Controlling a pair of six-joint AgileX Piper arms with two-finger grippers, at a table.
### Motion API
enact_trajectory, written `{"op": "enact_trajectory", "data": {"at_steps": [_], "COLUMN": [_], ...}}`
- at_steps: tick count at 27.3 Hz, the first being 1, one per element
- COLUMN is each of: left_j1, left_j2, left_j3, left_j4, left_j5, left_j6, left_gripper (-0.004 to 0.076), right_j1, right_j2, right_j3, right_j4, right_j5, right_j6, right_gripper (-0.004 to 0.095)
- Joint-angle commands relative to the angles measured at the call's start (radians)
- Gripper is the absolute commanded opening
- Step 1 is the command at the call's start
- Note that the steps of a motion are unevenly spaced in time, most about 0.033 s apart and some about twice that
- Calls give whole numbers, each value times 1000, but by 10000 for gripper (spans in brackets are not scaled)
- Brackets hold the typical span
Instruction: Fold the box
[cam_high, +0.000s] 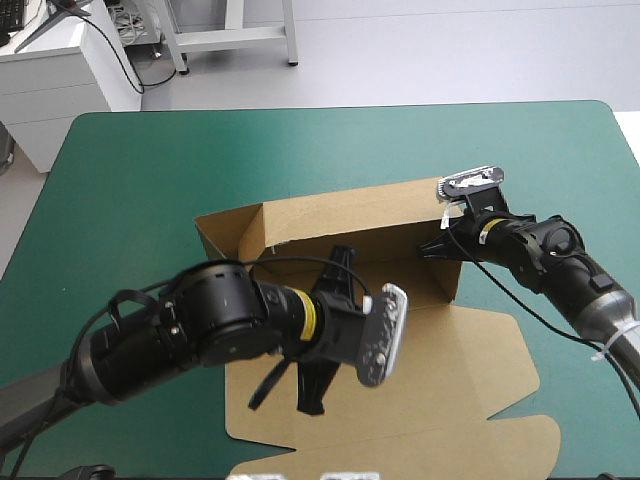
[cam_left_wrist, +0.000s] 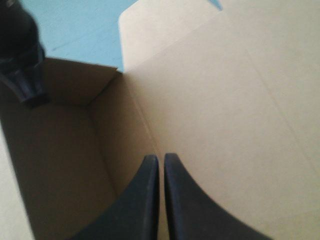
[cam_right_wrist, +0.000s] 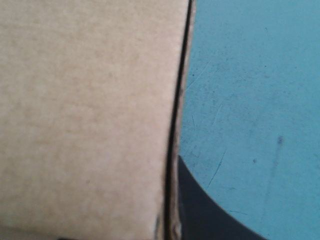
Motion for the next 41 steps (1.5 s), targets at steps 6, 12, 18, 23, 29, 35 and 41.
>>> {"op": "enact_trajectory", "data": {"at_steps": [6, 12, 18, 23, 29, 35, 41], "left_j1": [660, 1109, 1313, 1334, 1334, 1334, 1334], "left_j2": [-33, -33, -61, -163, -338, -476, -541], "left_j3": [-134, -127, -28, 164, 435, 673, 799], "left_j4": [-139, -401, -569, -522, -517, -462, -416], "left_j5": [-23, 21, 62, -105, -285, -412, -529], "left_j6": [-221, -280, -257, -257, -266, -269, -281], "left_gripper": [14, 11, -9, -9, -9, -9, -9], "right_j1": [-4, -4, -4, -4, -4, -4, -4], "right_j2": [-29, -29, -29, -29, -29, -29, -29], "right_j3": [-30, -30, -30, -30, -30, -30, -34], "right_j4": [-18, -23, -23, -23, -23, -23, 0], "right_j5": [-28, 4, 8, 2, -14, 5, 48], "right_j6": [-3, -3, -3, -3, -3, -3, -3], "right_gripper": [-18, -18, -19, -18, -19, -19, -19]}}
